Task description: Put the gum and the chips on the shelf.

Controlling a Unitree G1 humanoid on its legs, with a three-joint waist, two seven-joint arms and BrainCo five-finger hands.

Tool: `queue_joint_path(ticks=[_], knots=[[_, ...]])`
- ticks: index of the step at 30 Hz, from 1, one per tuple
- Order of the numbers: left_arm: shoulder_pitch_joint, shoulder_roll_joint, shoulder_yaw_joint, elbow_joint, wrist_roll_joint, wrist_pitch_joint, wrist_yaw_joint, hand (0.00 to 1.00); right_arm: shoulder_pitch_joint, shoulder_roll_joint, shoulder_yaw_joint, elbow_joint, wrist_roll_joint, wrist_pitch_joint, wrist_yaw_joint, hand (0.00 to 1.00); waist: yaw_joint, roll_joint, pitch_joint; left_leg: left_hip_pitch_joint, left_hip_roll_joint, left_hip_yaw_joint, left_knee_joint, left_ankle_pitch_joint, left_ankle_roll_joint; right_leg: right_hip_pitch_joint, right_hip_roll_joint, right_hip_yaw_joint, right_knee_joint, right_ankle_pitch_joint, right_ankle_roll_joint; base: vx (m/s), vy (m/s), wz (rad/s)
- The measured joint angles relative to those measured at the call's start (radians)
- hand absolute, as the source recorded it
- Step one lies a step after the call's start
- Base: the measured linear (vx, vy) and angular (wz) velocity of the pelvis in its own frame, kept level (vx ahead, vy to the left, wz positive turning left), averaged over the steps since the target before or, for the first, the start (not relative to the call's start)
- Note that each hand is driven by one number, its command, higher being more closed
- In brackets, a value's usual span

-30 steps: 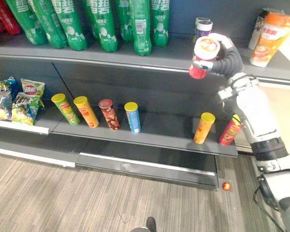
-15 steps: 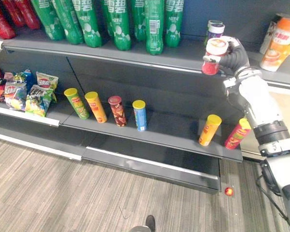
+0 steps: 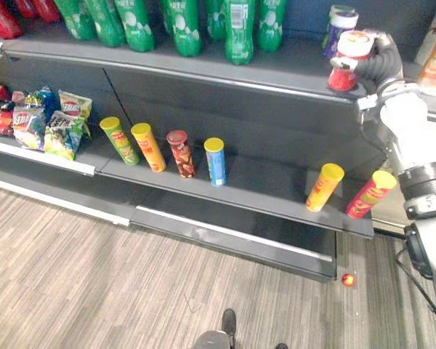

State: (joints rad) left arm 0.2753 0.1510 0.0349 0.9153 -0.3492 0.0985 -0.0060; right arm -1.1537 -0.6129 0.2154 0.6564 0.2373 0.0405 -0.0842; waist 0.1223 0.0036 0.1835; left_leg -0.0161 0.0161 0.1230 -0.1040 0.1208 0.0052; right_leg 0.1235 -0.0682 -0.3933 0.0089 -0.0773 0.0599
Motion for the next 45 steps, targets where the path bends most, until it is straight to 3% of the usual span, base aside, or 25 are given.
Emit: queue_joint_path(ticks=[4, 9, 21, 22, 35, 45], knots=[[-0.013, 0.001, -0.010, -0.004, -0.003, 0.000, 0.000, 0.00, -0.035, 0.000, 0.001, 0.028, 0.000, -0.013, -0.002, 1.00, 0.019, 0.003, 0.017, -0.003, 0.000, -0.005, 0.000, 0.001, -0.001, -0.007, -0.001, -0.007, 0.012, -0.009, -0.012, 0.05, -0.017, 0.02], [-0.018, 0.000, -0.019, -0.016, -0.034, -0.002, -0.001, 0.00, -0.070, -0.002, 0.013, 0.029, -0.001, -0.033, -0.040, 1.00, 0.018, 0.008, 0.045, -0.033, 0.004, -0.026, 0.000, 0.014, -0.005, -0.036, 0.002, -0.027, 0.032, -0.016, -0.019, 0.00, -0.009, 0.12], [-0.039, 0.005, -0.020, -0.019, -0.042, 0.001, -0.005, 0.00, -0.106, -0.011, 0.040, 0.056, -0.002, -0.074, -0.037, 1.00, 0.019, 0.008, 0.083, -0.050, 0.008, -0.022, 0.000, 0.012, -0.010, -0.070, -0.004, -0.024, 0.068, -0.022, -0.023, 0.00, 0.004, 0.00], [-0.039, 0.005, -0.020, -0.019, -0.042, 0.002, -0.005, 0.00, -0.105, -0.011, 0.041, 0.055, -0.002, -0.075, -0.037, 0.00, 0.019, 0.007, 0.083, -0.050, 0.008, -0.022, 0.000, 0.011, -0.011, -0.070, -0.004, -0.023, 0.069, -0.022, -0.023, 0.03, -0.001, -0.03], [-0.040, 0.010, -0.023, -0.018, -0.041, 0.000, -0.010, 0.00, -0.098, -0.010, 0.068, 0.053, -0.039, -0.078, -0.029, 0.00, 0.020, 0.000, 0.094, -0.034, 0.011, 0.003, 0.000, 0.009, -0.010, -0.070, -0.006, -0.002, 0.085, -0.029, -0.023, 0.03, -0.001, -0.04], [-0.041, 0.010, -0.023, -0.018, -0.041, -0.001, -0.010, 0.00, -0.090, -0.009, 0.067, 0.045, -0.038, -0.124, -0.040, 0.00, 0.020, -0.002, 0.099, -0.031, 0.012, 0.012, 0.000, 0.010, -0.011, -0.070, -0.007, 0.006, 0.084, -0.028, -0.023, 0.03, 0.000, -0.02]])
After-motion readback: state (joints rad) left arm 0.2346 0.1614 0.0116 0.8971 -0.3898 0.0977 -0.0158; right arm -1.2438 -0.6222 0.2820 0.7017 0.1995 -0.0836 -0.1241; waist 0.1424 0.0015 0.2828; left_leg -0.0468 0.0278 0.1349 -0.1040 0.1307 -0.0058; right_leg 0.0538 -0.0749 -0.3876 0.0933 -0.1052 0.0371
